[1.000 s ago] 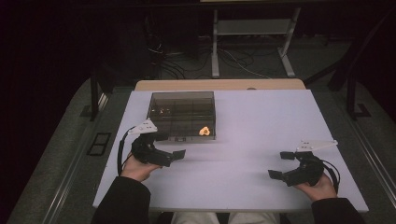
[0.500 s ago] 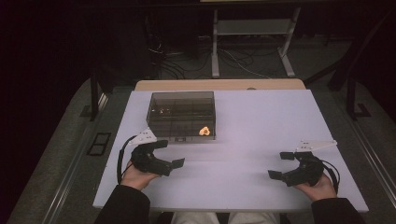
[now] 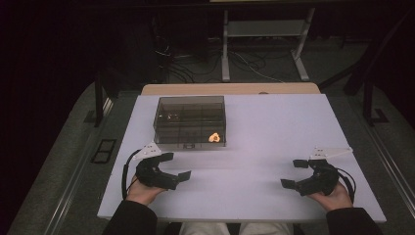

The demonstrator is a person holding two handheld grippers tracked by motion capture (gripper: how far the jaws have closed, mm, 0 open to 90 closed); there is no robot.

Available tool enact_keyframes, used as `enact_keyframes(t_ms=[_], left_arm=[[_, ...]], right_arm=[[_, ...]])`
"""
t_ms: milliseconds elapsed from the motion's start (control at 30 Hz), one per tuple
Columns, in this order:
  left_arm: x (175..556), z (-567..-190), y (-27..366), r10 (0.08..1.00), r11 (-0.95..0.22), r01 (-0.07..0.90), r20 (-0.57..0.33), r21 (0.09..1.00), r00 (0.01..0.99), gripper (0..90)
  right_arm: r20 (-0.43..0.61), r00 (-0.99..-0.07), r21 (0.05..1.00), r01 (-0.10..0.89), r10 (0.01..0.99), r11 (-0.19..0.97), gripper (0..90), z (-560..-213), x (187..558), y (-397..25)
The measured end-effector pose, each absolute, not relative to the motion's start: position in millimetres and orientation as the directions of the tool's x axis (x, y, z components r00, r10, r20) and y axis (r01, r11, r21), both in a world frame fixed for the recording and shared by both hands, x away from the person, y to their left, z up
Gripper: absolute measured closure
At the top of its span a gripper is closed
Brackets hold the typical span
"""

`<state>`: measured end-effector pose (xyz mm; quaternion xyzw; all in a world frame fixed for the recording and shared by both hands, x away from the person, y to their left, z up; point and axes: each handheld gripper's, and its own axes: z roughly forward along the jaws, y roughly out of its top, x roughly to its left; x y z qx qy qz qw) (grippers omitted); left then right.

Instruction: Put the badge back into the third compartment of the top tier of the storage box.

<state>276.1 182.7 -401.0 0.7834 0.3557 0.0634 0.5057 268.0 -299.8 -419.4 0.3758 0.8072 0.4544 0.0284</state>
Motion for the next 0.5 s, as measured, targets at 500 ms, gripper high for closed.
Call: enact_keyframes(t_ms=[500], left_arm=[[278, -427, 192, 0.666, -0.195, 0.512, -0.271, 0.836, 0.695, 0.0]], right_arm=[[0.298, -0.717, 0.753, 0.582, 0.63, 0.307, 0.1, -420, 268, -299]])
